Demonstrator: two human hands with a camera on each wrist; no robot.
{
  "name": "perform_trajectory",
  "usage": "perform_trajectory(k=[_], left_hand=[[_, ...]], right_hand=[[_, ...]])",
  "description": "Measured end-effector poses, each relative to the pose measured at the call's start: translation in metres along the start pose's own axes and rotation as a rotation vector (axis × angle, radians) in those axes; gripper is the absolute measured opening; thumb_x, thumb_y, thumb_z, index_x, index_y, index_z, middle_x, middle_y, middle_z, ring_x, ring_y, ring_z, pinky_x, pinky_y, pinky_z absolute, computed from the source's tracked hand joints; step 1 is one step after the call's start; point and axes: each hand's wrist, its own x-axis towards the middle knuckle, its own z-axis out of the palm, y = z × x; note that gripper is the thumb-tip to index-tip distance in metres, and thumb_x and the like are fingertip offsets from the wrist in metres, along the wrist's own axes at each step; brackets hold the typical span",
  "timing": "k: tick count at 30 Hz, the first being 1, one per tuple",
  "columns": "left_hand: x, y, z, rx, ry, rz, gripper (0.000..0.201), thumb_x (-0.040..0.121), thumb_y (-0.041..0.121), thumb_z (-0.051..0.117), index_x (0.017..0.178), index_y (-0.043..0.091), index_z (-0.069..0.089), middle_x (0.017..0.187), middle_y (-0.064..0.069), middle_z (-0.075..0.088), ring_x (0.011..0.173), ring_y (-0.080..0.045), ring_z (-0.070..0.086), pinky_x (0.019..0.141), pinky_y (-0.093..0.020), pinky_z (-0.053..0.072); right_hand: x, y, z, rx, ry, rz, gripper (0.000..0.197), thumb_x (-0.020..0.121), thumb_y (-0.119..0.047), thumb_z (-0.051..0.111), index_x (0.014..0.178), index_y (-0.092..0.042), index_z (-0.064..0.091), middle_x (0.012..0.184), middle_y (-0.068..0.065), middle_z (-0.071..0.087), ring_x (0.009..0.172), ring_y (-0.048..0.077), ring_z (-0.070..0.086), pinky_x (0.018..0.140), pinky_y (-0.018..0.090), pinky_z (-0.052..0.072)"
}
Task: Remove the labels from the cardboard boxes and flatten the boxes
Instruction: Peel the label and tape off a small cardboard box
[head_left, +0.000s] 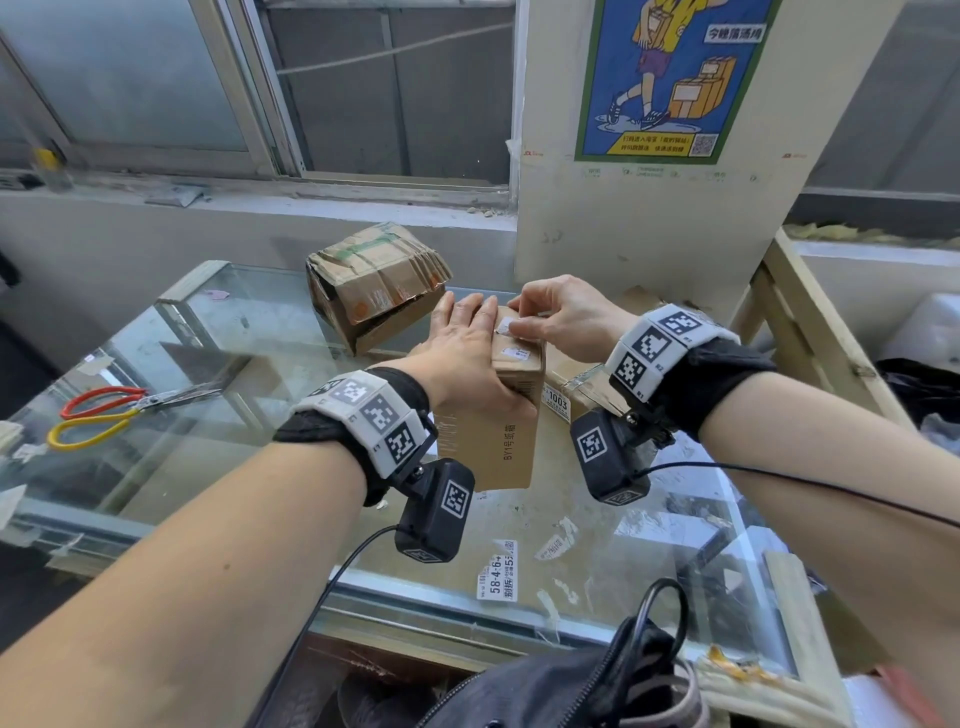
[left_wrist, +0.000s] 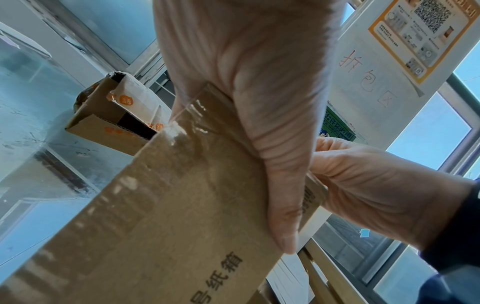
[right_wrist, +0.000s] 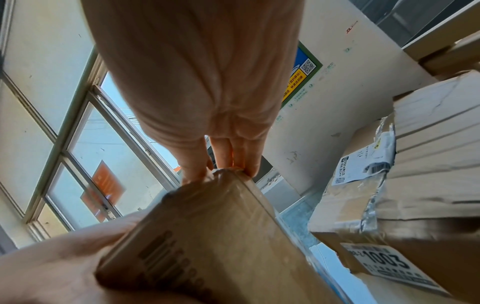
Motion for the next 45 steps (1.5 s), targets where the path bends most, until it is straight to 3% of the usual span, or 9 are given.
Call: perform_trajectory(k=[3,12,16,20,23,28,33,41,45], left_hand=[[-0.001,0.002,0.0,-0.004,0.008,0.007,0.13,0.065,0.066,0.071,0.153,0.013,-0.008,0.161,-0.002,-0.007,0.145,-0.025,-0.024,0.121,-0.042,-0.006],[0.002,0.001,0.001,-0.056,0.01,-0.008,0.133,0.061,0.066,0.074,0.154,0.018,-0.008,0.16,0.003,-0.007,0.145,-0.024,-0.025,0.121,-0.048,0.003],[-0.001,0.001,0.001,-0.033,-0.001,-0.001,0.132,0.063,0.066,0.073,0.154,0.017,-0.009,0.16,0.002,-0.01,0.144,-0.024,-0.027,0.121,-0.046,-0.002],[-0.001,0.001,0.0,-0.043,-0.017,-0.009,0.133,0.061,0.065,0.076,0.154,0.02,-0.007,0.16,0.004,-0.012,0.143,-0.022,-0.029,0.121,-0.049,0.002],[-0.004,0.002,-0.001,-0.03,-0.023,-0.02,0.133,0.063,0.065,0.075,0.154,0.018,-0.009,0.161,0.004,-0.014,0.143,-0.021,-0.03,0.121,-0.047,0.002],[-0.007,0.0,0.0,-0.054,-0.015,-0.009,0.132,0.064,0.064,0.075,0.154,0.018,-0.01,0.161,0.005,-0.013,0.144,-0.021,-0.028,0.12,-0.045,0.001],[-0.005,-0.002,-0.001,-0.06,0.004,0.004,0.133,0.063,0.064,0.076,0.154,0.018,-0.009,0.161,0.004,-0.01,0.144,-0.022,-0.027,0.119,-0.041,-0.005],[-0.005,0.002,0.0,-0.072,0.012,-0.004,0.132,0.063,0.062,0.075,0.154,0.019,-0.01,0.16,0.006,-0.009,0.144,-0.021,-0.026,0.12,-0.041,-0.002],[-0.006,0.001,0.0,-0.07,0.02,-0.001,0.132,0.063,0.063,0.076,0.154,0.019,-0.01,0.16,0.005,-0.008,0.145,-0.022,-0.025,0.12,-0.04,-0.004]], right_hand=[[-0.001,0.0,0.0,0.037,0.014,0.012,0.021,0.087,-0.018,0.067,0.07,-0.014,0.055,0.107,0.016,0.067,0.1,0.034,0.061,0.092,0.047,0.048],[-0.001,0.005,-0.001,0.158,0.027,0.035,0.021,0.087,-0.012,0.066,0.069,-0.014,0.056,0.115,0.007,0.066,0.103,0.02,0.062,0.097,0.039,0.049],[-0.004,0.001,-0.008,0.036,-0.115,0.024,0.02,0.091,-0.031,0.061,0.083,-0.015,0.051,0.119,0.006,0.062,0.108,0.023,0.058,0.098,0.041,0.046],[0.0,-0.011,-0.013,-0.12,-0.139,0.058,0.049,0.085,-0.057,0.056,0.104,-0.012,0.052,0.111,0.004,0.059,0.096,0.021,0.054,0.083,0.035,0.043],[0.003,-0.017,-0.011,-0.403,-0.197,0.025,0.044,0.081,-0.058,0.06,0.089,-0.018,0.046,0.106,0.004,0.047,0.088,0.019,0.045,0.072,0.03,0.036],[0.008,-0.023,-0.009,-0.456,-0.298,0.007,0.037,0.095,-0.042,0.05,0.067,-0.018,0.046,0.11,0.018,0.054,0.088,0.021,0.047,0.084,0.037,0.042],[0.009,-0.018,-0.008,-0.332,-0.222,0.011,0.034,0.096,-0.034,0.053,0.067,-0.016,0.057,0.07,0.001,0.055,0.067,0.016,0.044,0.061,0.026,0.036],[0.008,-0.009,-0.012,-0.13,-0.153,0.075,0.031,0.094,-0.033,0.057,0.104,-0.008,0.072,0.101,0.009,0.071,0.085,0.016,0.058,0.088,0.037,0.049],[0.005,-0.007,-0.01,0.008,-0.124,0.101,0.029,0.095,-0.028,0.057,0.112,-0.008,0.07,0.104,0.006,0.07,0.087,0.011,0.058,0.083,0.025,0.048]])
